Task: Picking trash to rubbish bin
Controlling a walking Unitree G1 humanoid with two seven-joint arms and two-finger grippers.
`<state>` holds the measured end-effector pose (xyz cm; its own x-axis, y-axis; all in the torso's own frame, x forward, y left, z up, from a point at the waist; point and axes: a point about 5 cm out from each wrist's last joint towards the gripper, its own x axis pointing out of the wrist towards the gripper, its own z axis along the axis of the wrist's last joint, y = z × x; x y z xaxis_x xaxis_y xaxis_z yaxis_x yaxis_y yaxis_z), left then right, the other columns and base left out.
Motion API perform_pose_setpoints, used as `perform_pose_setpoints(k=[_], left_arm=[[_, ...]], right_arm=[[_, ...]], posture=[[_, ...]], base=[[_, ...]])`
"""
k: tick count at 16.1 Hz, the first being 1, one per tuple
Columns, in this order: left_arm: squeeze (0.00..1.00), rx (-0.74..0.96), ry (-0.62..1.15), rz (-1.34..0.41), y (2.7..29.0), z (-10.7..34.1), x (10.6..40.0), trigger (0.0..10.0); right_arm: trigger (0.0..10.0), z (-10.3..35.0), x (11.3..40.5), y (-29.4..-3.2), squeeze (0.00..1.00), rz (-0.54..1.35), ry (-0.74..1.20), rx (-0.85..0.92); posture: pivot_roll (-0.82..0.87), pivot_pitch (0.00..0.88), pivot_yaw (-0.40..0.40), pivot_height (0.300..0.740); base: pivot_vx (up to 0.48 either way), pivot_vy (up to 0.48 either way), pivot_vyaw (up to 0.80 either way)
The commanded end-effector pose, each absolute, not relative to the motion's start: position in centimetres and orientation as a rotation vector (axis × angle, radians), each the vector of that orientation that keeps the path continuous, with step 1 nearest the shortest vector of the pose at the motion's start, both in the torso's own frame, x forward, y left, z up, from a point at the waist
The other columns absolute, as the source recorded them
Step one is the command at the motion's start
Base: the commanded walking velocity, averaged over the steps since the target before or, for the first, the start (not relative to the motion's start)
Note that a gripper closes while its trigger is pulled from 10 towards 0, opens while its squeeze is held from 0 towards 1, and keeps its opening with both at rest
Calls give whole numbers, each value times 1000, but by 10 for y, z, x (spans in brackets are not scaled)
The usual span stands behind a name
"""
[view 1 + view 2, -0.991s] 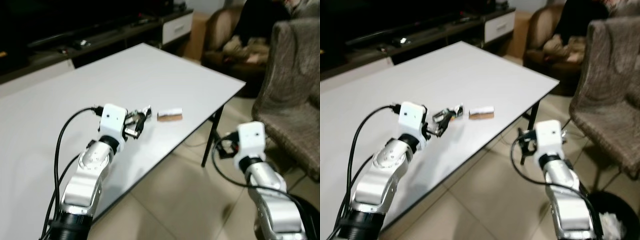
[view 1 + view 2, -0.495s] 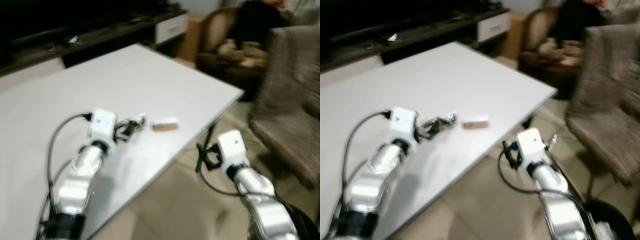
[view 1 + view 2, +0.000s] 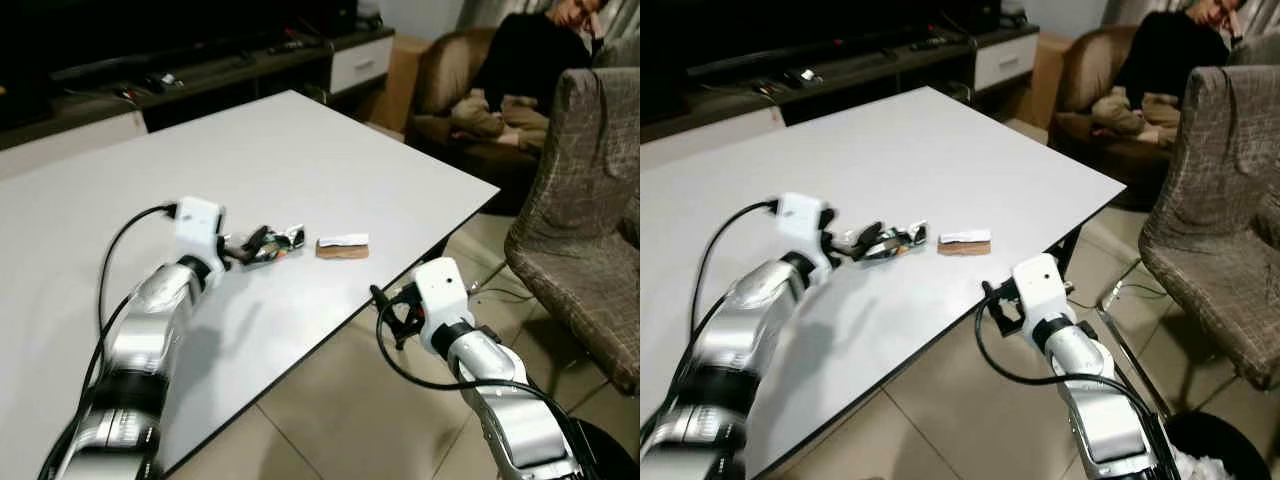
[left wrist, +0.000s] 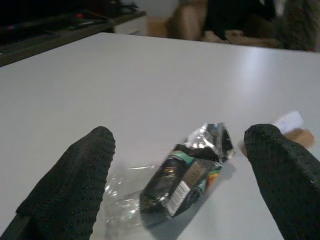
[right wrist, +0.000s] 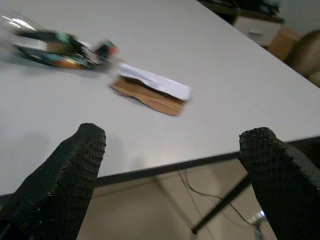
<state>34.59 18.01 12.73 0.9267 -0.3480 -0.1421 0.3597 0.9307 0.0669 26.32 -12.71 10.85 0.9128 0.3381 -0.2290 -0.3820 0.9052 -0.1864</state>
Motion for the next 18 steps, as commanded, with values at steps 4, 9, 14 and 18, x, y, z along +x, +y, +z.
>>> perform_pose_setpoints(k=[4,9,14,18], left_arm=[[1000,173,193,-428,176,123,365,10000],[690,224,353,-442,175,108,373,10000],[0,337,415,-370,193,96,368,10000],[0,327,414,-386,196,95,367,0]], right_arm=[[10000,115,246,-130,0,368,196,-231],[10000,113,229,-130,0,357,240,-225],[10000,115,233,-132,0,340,245,-228],[10000,114,235,-128,0,348,245,-226]], posture=[[-97,0,30,740],[-145,3,38,740],[-141,1,41,740],[-124,0,37,740]], base=[[0,0,0],[0,0,0],[0,0,0],[0,0,0]])
